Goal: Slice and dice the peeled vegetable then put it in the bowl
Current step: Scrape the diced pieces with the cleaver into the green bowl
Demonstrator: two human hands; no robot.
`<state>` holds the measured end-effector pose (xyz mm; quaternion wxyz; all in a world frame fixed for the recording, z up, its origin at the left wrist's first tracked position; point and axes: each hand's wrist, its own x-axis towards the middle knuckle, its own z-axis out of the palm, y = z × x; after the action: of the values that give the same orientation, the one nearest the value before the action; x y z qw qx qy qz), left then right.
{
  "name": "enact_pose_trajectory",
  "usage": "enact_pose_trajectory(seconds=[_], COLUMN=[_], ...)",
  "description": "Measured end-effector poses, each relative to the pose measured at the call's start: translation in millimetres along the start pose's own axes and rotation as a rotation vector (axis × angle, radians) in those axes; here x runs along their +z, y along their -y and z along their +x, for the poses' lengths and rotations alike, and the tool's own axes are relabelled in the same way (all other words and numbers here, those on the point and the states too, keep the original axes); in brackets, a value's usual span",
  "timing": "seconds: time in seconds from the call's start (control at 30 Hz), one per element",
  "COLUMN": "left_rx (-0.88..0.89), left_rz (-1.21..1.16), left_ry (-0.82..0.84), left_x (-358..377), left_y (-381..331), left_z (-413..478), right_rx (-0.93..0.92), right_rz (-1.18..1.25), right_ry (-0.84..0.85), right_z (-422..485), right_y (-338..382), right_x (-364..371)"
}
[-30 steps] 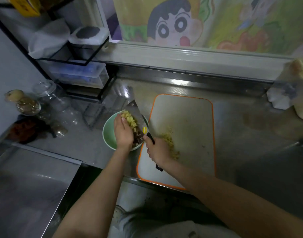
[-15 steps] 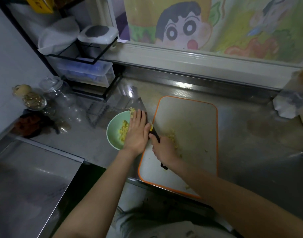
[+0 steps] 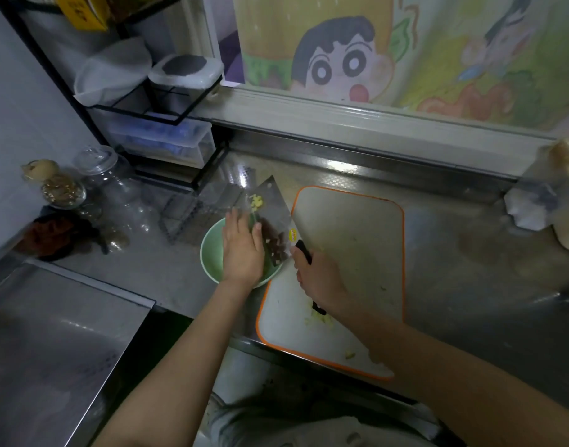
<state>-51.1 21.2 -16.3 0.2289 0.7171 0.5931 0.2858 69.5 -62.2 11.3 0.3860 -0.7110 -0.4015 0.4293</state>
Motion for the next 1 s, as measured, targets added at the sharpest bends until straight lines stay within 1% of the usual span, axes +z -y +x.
enact_pose_trajectory(seconds=[0.03, 0.07, 0.13, 0.2, 0.27, 0.37, 0.43, 0.5, 0.57, 0.6, 0.67, 0.73, 0.8, 0.9, 1.0], left_rx=[0.073, 0.158, 0.320, 0.397, 0.364, 0.276, 0.134, -0.031, -0.115, -0.111, -0.008, 0.137, 0.227, 0.260, 0.218], left_rz=[-0.031, -0.038, 0.006, 0.032, 0.026, 0.099, 0.175, 0.248, 0.255, 0.233, 0.196, 0.208, 0.247, 0.293, 0.312], left_ry=[-0.010, 0.017, 0.129, 0.220, 0.253, 0.272, 0.277, 0.292, 0.286, 0.259, 0.170, 0.120, 0.134, 0.162, 0.189], left_x=[-2, -4, -4, 2, 7, 10, 9, 6, 3, 1, -3, -5, -4, 0, 3], left_y=[-3, -7, -13, -14, -11, 0, 5, 9, 9, 8, 2, -5, -13, -19, -15], left_z=[0, 0, -3, -11, -21, -26, -22, -19, -18, -18, -17, -14, -11, -8, -9], right_rx=[0.002, 0.008, 0.025, 0.046, 0.058, 0.093, 0.137, 0.136, 0.115, 0.111, 0.095, 0.064, 0.012, -0.075, -0.089], right_rz=[0.001, 0.005, 0.014, 0.035, 0.068, 0.104, 0.158, 0.086, 0.041, 0.068, 0.094, -0.001, -0.136, -0.301, -0.325], right_ry=[0.000, -0.002, -0.002, 0.000, -0.001, 0.000, 0.025, 0.054, 0.064, 0.062, 0.052, 0.036, 0.025, 0.032, 0.024], right_z=[0, 0, 0, 0, -1, -1, -2, -2, -2, -3, -5, -7, -9, -13, -16], right_y=[0, 0, 0, 3, 7, 11, 10, 7, 5, 4, 2, -3, -8, -8, -9], right_x=[0, 1, 2, 1, -1, -3, -5, -7, -9, -10, -10, -10, -13, -19, -23])
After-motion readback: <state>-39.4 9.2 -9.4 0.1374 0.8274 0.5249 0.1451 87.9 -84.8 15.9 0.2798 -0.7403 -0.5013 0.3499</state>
